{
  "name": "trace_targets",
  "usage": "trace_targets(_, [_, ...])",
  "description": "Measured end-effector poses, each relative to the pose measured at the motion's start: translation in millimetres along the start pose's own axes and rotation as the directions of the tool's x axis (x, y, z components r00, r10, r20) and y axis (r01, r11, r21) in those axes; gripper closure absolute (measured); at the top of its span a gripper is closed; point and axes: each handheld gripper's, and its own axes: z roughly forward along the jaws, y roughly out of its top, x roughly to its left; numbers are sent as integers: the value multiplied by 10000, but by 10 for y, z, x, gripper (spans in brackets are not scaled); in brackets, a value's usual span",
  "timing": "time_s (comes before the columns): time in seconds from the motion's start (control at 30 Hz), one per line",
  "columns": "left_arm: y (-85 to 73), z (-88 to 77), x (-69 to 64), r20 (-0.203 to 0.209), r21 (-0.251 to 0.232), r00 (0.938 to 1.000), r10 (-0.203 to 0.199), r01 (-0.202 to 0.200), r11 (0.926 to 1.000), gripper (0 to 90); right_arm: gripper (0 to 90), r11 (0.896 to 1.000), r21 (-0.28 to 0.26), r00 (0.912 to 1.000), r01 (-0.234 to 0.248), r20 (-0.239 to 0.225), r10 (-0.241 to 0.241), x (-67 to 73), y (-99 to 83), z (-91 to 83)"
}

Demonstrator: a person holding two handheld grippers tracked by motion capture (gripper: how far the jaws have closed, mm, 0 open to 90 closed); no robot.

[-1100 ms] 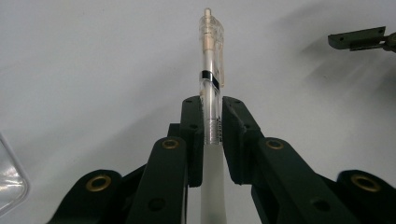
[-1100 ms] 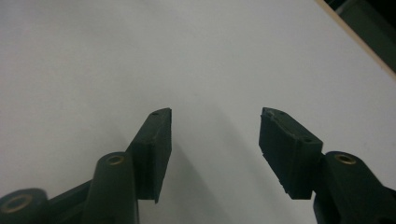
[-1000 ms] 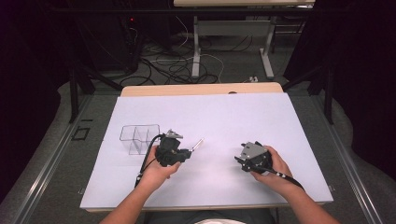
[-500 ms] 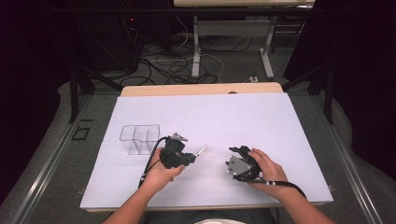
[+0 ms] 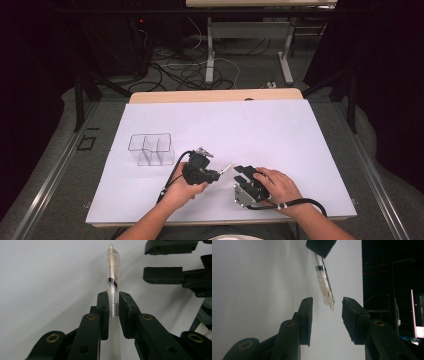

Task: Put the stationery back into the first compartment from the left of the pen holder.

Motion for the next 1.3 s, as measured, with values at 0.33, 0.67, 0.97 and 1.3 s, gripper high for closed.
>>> trace_targets(0.33, [34, 96, -133, 335, 165, 9992, 228, -233, 9996, 802, 638, 9975, -44, 9970, 704, -309, -705, 63, 36, 46])
trace_targets(0.67, [56, 114, -205, 535, 140, 9979, 359, -367, 9992, 801, 697, 9841, -12, 9833, 1778, -395, -1777, 112, 91, 50])
trace_targets(0.97, [54, 131, -265, 635, 94, 9973, 366, -373, 9993, 801, 779, 9725, 178, 9718, 2322, -460, -2312, 125, 122, 52])
trace_targets(1.3, [43, 125, -230, 720, 112, 9973, 145, -154, 9998, 747, 793, 9705, 308, 9694, 2392, -649, -2369, 132, 119, 62])
